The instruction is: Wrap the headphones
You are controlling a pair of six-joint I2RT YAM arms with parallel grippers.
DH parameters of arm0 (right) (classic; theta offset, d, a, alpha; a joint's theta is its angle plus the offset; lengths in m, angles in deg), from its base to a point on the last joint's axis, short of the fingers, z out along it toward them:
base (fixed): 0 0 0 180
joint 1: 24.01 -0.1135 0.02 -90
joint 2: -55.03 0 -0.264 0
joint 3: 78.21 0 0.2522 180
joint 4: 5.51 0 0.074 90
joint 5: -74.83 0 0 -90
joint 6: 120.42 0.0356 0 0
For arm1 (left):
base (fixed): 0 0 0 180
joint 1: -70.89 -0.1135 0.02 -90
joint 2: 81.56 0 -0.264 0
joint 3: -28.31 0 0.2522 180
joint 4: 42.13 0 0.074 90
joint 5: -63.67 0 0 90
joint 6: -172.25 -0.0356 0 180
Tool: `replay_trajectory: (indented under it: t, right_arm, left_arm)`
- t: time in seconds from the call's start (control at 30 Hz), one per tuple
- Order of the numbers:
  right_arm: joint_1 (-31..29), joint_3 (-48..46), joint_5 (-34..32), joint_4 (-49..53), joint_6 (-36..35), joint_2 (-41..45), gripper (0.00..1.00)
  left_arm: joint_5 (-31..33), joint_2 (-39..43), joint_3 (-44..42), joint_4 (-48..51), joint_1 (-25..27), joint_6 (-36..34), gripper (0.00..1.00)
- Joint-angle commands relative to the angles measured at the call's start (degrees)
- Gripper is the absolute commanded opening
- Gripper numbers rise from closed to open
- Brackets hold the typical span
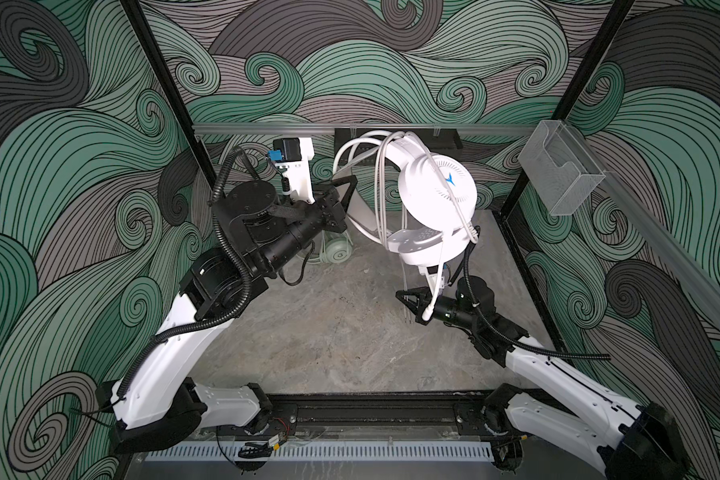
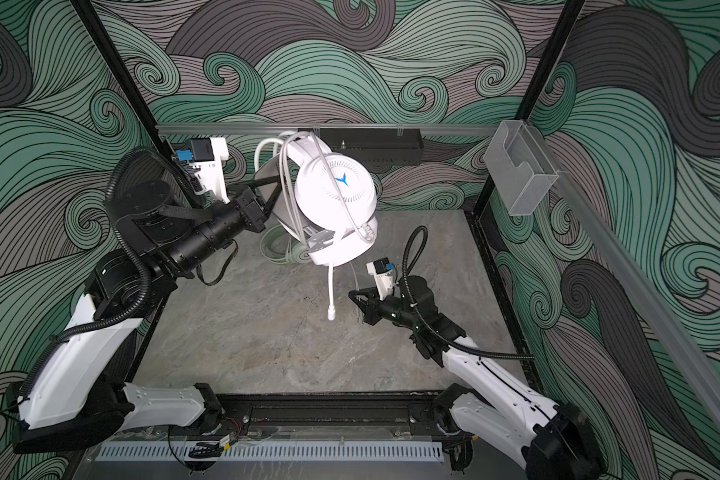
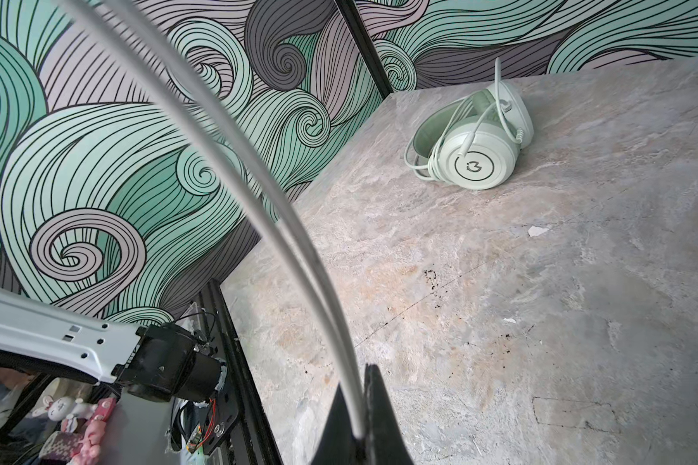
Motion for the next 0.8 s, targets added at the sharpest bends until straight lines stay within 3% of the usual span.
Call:
replay_trajectory:
  t: [0.0,0.23,0.5,0.57,0.63,0.77]
  right_arm:
    - [-0.8,2.5,-0.3,3.6,-3.2,-0.5,0.0]
    - [-3.2,4.3,0.0,9.9,-7.6,0.3,0.0]
    - [-7.6,6.8,-3.5,15.2,-11.3,-0.8,0.0]
    - [-9.2,8.3,-4.7,16.9,-12.9,-1.0,0.0]
    - [-10.7,9.7,-5.6,18.6,-14.2,-1.6,0.0]
    - [-12.7,11.7,-6.4,21.3,-15.7,-2.5,0.0]
  left_arm:
    - [9.4,0.7,1.8,-5.1,-0.6,4.9,0.0]
    - [18.7,-4.9,8.6,-1.4,-2.9,5.5,0.0]
    - [19.9,-10.8,10.3,-2.7,-7.1,7.2,0.0]
    - [21.2,-12.0,9.7,-3.2,-7.7,5.6,0.0]
    - [22.9,-12.4,5.5,-10.0,-8.0,-0.2,0.0]
    - [24.9,-17.0,5.1,-10.9,-12.0,-4.2,0.0]
